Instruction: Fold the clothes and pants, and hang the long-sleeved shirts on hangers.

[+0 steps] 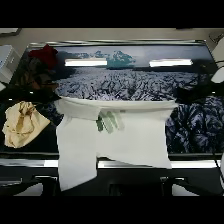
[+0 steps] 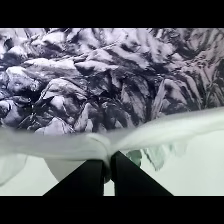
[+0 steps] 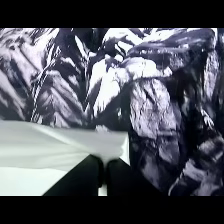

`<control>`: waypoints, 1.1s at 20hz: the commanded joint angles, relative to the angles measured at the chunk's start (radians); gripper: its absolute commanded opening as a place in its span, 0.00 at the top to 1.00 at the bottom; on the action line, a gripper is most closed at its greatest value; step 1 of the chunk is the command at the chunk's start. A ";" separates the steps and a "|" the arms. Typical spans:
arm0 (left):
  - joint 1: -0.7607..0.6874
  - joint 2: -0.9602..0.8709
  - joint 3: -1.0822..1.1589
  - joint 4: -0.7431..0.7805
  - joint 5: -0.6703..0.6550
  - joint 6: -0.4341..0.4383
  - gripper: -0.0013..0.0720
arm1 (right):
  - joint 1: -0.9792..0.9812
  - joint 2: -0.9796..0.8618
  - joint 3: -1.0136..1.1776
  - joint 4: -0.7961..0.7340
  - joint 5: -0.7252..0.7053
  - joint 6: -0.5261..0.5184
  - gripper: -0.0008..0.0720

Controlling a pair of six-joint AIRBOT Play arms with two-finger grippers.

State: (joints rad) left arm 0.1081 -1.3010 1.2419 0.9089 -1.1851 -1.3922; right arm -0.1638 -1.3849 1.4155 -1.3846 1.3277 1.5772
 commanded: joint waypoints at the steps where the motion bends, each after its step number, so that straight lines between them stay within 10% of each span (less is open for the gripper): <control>1: -0.011 -0.186 -0.017 -0.095 0.211 0.005 0.95 | 0.019 -0.116 -0.016 -0.006 -0.339 0.089 0.94; 13: -0.143 -0.369 0.108 -0.124 0.730 0.144 0.95 | 0.019 -0.285 -0.014 0.114 -0.826 0.121 0.94; 18: -0.154 -0.396 0.112 -0.123 0.575 0.144 0.95 | 0.016 -0.311 -0.004 0.088 -0.682 0.151 0.94; 22: -0.024 -0.309 0.167 -0.123 0.185 0.143 0.95 | 0.016 -0.240 0.094 -0.035 -0.326 0.115 0.94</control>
State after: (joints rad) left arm 0.0174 -1.6501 1.3796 0.7860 -0.7250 -1.2488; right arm -0.1467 -1.6604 1.4582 -1.3453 0.7517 1.7206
